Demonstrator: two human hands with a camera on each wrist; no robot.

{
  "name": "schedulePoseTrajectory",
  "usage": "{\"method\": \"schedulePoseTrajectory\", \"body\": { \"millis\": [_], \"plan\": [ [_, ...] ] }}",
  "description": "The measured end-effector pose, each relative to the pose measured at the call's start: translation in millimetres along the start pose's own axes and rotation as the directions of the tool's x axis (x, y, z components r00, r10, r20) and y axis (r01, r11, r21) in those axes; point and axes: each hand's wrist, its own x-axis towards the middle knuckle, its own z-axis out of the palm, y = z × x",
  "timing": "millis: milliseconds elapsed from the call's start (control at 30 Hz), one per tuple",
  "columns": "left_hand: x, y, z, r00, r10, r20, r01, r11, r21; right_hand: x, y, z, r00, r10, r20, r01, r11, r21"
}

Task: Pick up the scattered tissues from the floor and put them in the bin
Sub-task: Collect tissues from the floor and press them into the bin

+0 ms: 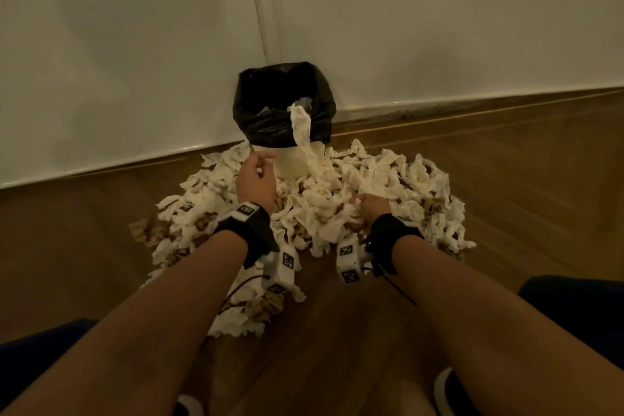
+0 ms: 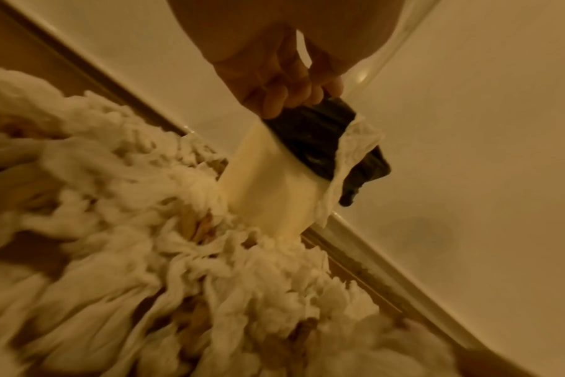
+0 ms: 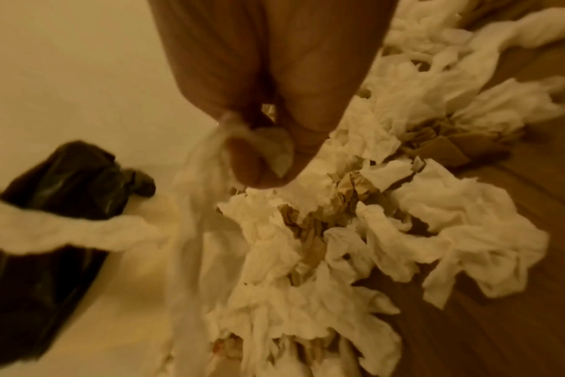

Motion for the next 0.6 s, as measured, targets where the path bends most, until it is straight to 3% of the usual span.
{"method": "schedulePoseTrajectory", "body": {
  "millis": [167,233,333,400,500,533,600],
  "plan": [
    [-26.2,-31.3,-7.0,0.984,-0.136,0.111,0.123,0.985,0.118,0.7,-7.2,0.0,0.994,0.107,-0.009,-0.103,0.974,0.200],
    [-34.6,-43.9,-11.6,0.974,-0.163,0.156,0.122,0.962,0.245,3.4,-10.9,3.3,0.992,0.129,-0.014,-0.127,0.987,0.101],
    [-45.3,-63.4,-16.7,0.944,-0.198,0.265,0.079,0.913,0.400,5.2,-21.8,7.2,0.996,0.046,-0.075,-0.058,0.983,-0.176],
    [-52.5,-74.0,-17.2,0.886,-0.240,0.396,0.007,0.863,0.505,7.7,-31.1,12.0,0.999,-0.026,-0.026,0.018,0.967,-0.255],
    [-64.7,-86.6,-13.2,0.731,-0.372,0.573,-0.290,0.590,0.753,5.3,-46.7,21.4,0.996,-0.061,0.066,0.076,0.960,-0.270],
    [-68.4,-88.4,-11.7,0.696,-0.404,0.594,-0.370,0.508,0.778,4.8,-50.1,23.7,0.994,-0.075,0.078,0.095,0.950,-0.299],
    [-75.4,-89.6,-8.9,0.660,-0.409,0.630,-0.447,0.461,0.767,3.2,-56.4,27.5,0.995,-0.089,0.055,0.103,0.928,-0.358]
  ]
}}
